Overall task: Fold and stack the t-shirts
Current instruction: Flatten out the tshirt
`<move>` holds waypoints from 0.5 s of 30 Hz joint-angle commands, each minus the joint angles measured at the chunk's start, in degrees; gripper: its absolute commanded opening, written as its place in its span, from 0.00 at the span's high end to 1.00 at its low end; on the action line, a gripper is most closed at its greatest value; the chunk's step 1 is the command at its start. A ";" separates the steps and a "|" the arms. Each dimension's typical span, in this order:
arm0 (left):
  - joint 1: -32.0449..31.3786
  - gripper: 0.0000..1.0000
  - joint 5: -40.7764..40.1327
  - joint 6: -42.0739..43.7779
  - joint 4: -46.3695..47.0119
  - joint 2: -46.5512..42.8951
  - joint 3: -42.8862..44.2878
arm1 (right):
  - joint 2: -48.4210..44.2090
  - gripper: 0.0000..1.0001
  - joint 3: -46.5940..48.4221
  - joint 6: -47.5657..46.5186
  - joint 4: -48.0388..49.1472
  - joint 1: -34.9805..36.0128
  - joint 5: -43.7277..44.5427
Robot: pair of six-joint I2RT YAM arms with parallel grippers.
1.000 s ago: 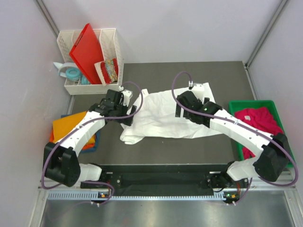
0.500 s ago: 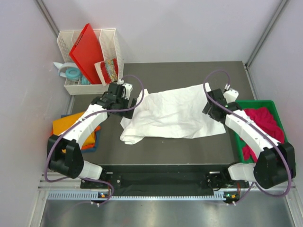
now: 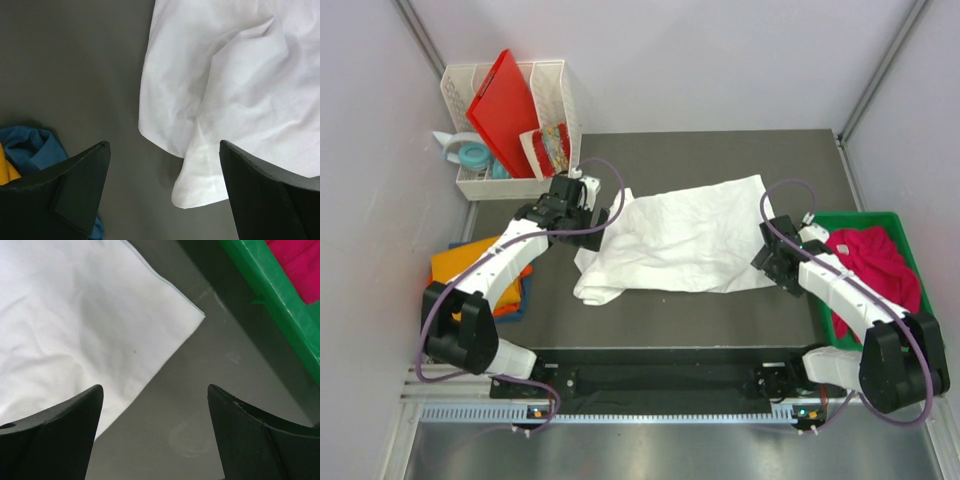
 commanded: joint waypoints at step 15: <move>0.48 0.09 -2.07 -1.82 -0.31 17.40 5.83 | -0.90 0.14 3.11 -5.76 5.88 -0.12 -1.28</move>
